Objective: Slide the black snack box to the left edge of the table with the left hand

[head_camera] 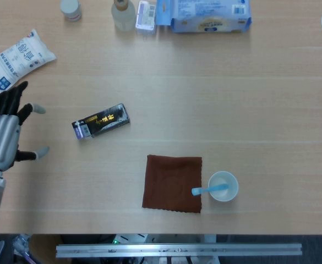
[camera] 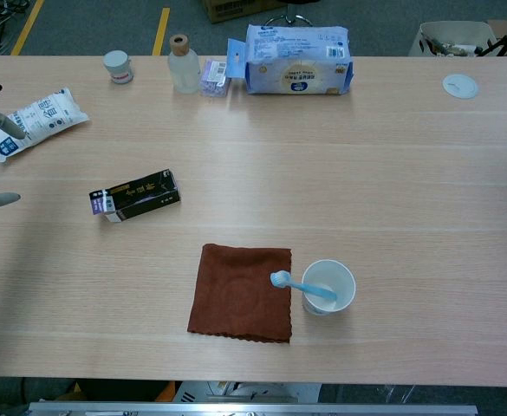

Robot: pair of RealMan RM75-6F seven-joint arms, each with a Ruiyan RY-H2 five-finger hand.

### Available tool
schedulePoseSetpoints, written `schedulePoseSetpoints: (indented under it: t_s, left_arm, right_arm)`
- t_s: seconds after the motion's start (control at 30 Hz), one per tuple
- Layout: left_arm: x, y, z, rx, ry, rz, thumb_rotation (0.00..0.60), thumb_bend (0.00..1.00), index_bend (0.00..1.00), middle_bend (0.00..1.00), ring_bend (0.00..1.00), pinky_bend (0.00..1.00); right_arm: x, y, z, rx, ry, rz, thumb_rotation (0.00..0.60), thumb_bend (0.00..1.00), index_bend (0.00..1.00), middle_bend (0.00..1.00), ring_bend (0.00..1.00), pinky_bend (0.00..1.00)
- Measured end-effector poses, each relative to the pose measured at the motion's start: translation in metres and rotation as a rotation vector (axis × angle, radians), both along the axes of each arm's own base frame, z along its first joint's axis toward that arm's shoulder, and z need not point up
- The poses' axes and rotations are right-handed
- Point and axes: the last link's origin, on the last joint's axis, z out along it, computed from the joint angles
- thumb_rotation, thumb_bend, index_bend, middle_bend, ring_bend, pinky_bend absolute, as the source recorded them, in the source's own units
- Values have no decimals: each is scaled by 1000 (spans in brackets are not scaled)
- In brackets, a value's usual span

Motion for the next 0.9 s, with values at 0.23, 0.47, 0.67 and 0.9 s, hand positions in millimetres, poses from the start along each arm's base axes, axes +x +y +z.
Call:
schedulePoseSetpoints:
  t_s: [0.23,0.47,0.67,0.9]
  left_arm:
    - [10,14,-31,-67,23,5,600,76,290,0,0,19]
    - [11,23,-48,-99,46,6,600,76,291,0,0,18]
    - [11,26,-60,-126,47,16,600,76,291,0,0,19]
    - [15,29,-72,-154,40,8,600,76,290,0,0,19]
  right_arm:
    - [-5,3,6,-19,-3,-13,600,207,144,150,135,367]
    - [-10,4,7,-19,0,-26,600,207,144,150,134,366]
    - [-11,5,7,-19,0,-31,600,208,144,150,134,367]
    - [-13,6,5,-15,-2,-38,600,207,144,150,134,366]
